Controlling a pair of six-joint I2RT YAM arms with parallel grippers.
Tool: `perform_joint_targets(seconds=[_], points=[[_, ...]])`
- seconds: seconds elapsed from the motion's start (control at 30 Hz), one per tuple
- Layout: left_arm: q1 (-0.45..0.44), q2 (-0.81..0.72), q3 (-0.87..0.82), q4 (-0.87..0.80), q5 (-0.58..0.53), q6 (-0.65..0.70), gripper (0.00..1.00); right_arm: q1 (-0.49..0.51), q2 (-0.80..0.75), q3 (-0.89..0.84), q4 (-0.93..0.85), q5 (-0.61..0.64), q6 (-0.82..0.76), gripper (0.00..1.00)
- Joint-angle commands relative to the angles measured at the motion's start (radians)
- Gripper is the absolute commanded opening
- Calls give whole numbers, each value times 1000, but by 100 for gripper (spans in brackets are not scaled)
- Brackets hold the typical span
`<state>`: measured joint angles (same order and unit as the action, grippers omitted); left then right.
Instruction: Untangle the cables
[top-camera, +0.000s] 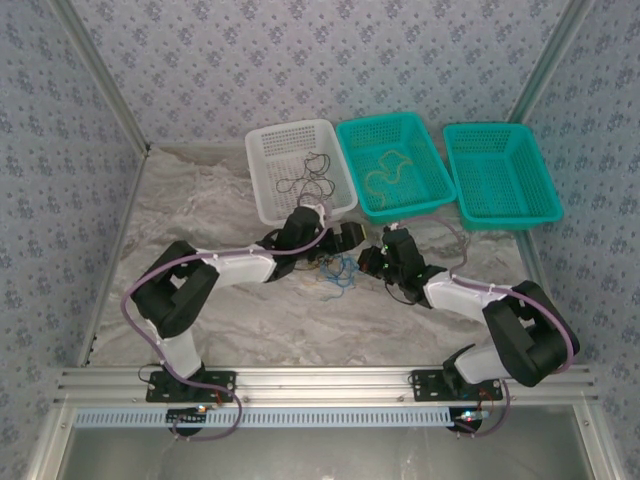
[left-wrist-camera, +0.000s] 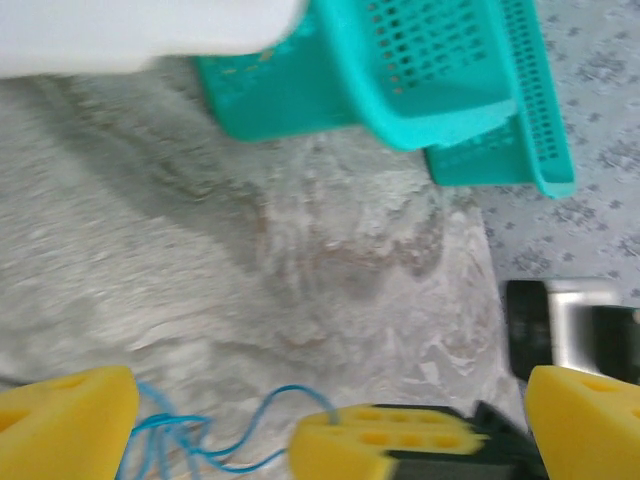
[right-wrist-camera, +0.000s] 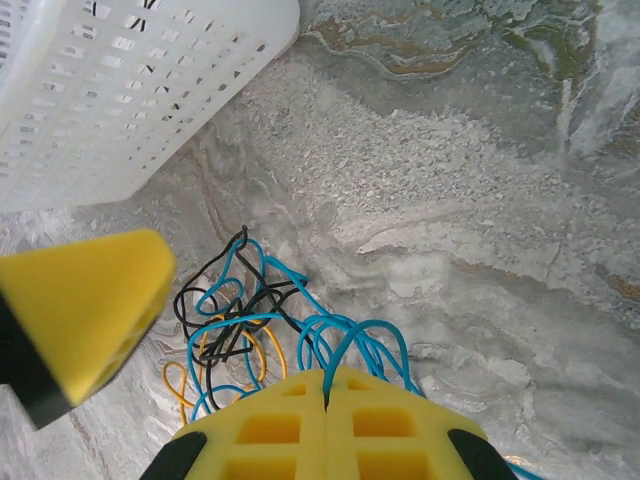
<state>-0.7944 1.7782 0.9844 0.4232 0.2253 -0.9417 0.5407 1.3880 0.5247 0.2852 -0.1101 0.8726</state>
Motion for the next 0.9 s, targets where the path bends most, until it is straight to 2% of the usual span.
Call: perform_joint_targets(seconds=[0.0, 0.27, 0.43, 0.5, 0.67, 0.87], points=[[-9, 7, 42, -69, 33, 21, 99, -10, -17, -16, 52, -11, 36, 0], [19, 113, 87, -128, 97, -73, 99, -23, -45, -63, 97, -2, 66, 0], [26, 143, 136, -349, 42, -61, 99, -38, -121, -113, 78, 18, 59, 0], [29, 153, 134, -367, 41, -46, 99, -54, -157, -130, 47, 23, 49, 0], [43, 218, 139, -340, 103, -80, 99, -122, -229, -122, -59, -24, -22, 0], [43, 240, 156, -358, 108, -79, 99, -249, -312, -98, -219, -76, -100, 0]])
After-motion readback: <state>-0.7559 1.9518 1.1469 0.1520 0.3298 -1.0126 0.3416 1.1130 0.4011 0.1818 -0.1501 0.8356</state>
